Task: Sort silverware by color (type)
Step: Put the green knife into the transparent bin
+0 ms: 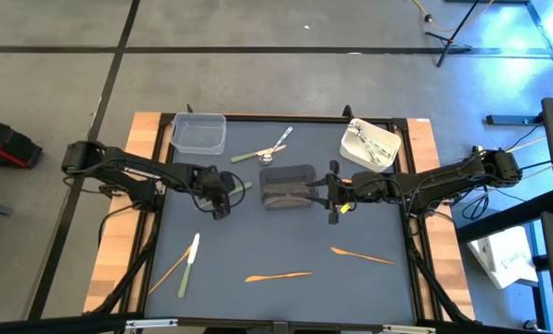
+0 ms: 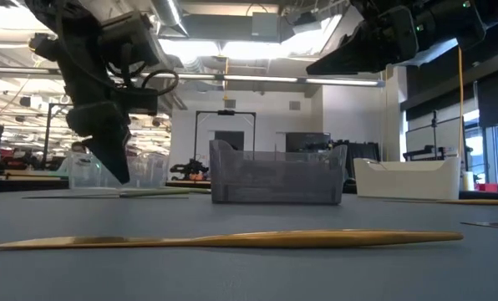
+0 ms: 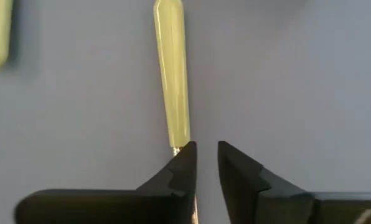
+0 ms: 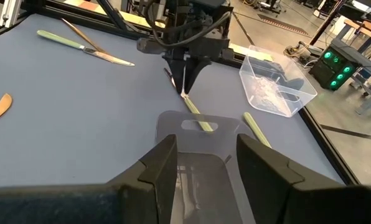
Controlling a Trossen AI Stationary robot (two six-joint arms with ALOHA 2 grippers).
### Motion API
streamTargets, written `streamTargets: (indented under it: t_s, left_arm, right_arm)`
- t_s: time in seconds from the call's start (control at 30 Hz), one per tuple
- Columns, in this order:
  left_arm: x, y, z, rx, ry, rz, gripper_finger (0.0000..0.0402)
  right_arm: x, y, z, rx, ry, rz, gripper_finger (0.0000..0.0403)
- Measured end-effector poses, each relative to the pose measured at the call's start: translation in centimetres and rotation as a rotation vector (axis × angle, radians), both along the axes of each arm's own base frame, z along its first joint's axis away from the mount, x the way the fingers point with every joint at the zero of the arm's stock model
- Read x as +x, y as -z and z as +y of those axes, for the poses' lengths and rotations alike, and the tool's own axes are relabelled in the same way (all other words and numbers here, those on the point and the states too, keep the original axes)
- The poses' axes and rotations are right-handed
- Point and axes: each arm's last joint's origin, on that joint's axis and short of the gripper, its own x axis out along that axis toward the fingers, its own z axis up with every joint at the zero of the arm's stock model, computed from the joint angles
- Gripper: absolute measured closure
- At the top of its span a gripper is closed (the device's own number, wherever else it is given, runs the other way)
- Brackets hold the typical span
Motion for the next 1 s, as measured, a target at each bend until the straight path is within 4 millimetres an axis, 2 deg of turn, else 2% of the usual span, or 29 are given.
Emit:
streamTargets:
  t_s: [0.27,0.5,0.77,1.0]
  left_arm:
    - [-0.9,0.1,0.1,-0.010,-0.082,0.067,0.0272]
    - [-1.0,2.0,0.1,-0.013,-0.073,0.082,0.0261]
    - [-0.9,2.6,0.2,0.038,-0.039,0.103,0.0273]
    - [-0.9,2.6,0.4,0.127,-0.052,0.106,0.0338]
  right_arm:
    - [0.0,0.0,0.0,0.000,0.000,0.003,0.0249]
    - [0.0,0.0,0.0,0.004,0.001,0.000,0.0249]
    - [0.0,0.0,0.0,0.004,0.001,-0.001,0.0249]
    - [0.0,0.0,0.0,0.004,0.001,-0.001,0.0249]
